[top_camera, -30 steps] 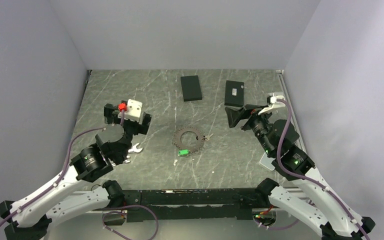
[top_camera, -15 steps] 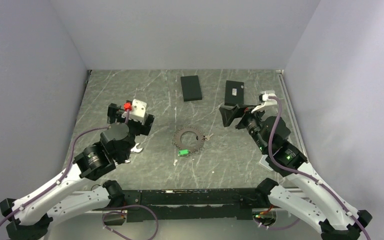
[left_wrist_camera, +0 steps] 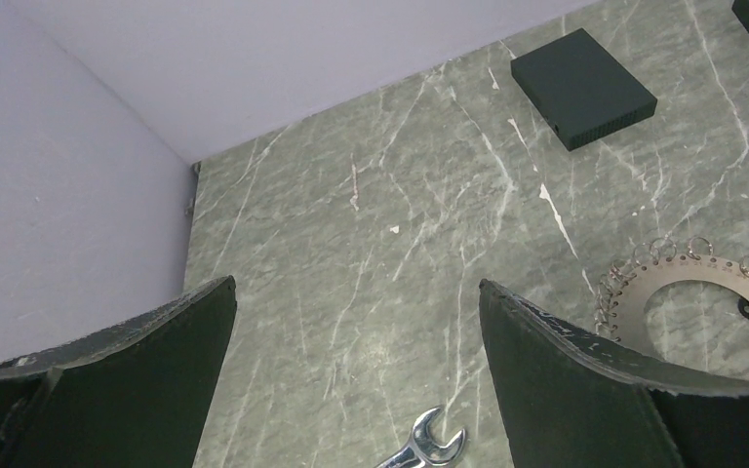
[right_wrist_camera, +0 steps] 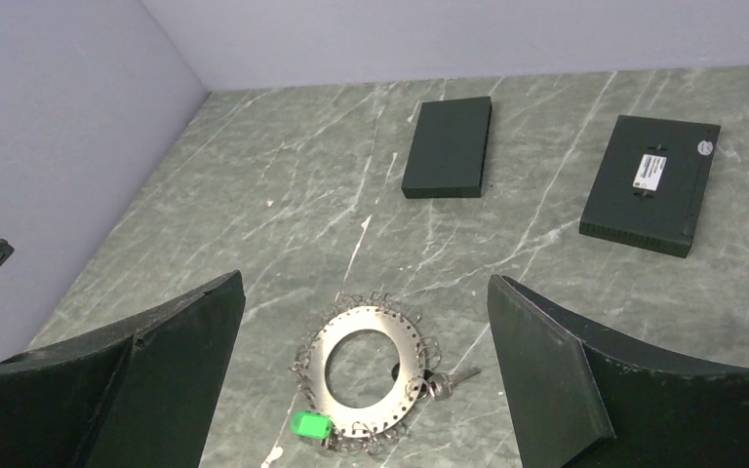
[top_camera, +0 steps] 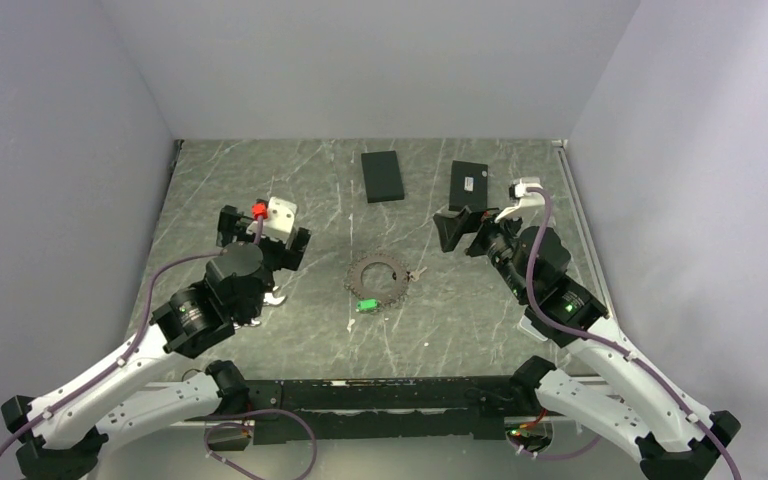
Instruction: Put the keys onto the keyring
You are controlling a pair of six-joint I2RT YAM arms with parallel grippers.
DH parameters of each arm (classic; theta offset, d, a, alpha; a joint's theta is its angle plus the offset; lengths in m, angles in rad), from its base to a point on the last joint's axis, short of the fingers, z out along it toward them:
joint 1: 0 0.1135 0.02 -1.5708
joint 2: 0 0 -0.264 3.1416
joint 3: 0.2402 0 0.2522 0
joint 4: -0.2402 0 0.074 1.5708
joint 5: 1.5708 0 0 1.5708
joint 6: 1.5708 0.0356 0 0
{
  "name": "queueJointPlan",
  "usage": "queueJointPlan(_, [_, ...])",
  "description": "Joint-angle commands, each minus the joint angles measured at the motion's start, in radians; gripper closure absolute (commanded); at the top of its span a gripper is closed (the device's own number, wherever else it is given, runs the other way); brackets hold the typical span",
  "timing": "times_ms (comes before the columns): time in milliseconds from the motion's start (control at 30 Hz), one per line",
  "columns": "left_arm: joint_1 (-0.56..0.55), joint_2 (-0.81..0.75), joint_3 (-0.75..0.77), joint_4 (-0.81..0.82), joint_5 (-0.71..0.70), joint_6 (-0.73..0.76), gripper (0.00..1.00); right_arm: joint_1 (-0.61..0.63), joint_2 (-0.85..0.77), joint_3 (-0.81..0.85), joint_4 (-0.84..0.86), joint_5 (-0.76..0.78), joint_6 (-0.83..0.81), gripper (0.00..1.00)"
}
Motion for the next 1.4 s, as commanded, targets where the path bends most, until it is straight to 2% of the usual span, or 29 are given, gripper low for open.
queueJointPlan(0, [0.005, -0.002, 0.015, 0.009, 0.008, -0.007, 0.01, -0.001, -0.002, 0.003, 0.052, -0.014, 0.001, 0.0])
queueJointPlan(1367, [0.015, -0.019, 0.0, 0.012, 0.029, 0.006, 0.0, -0.002, 0.053, 0.003, 0.131, -0.146, -0.037, 0.0])
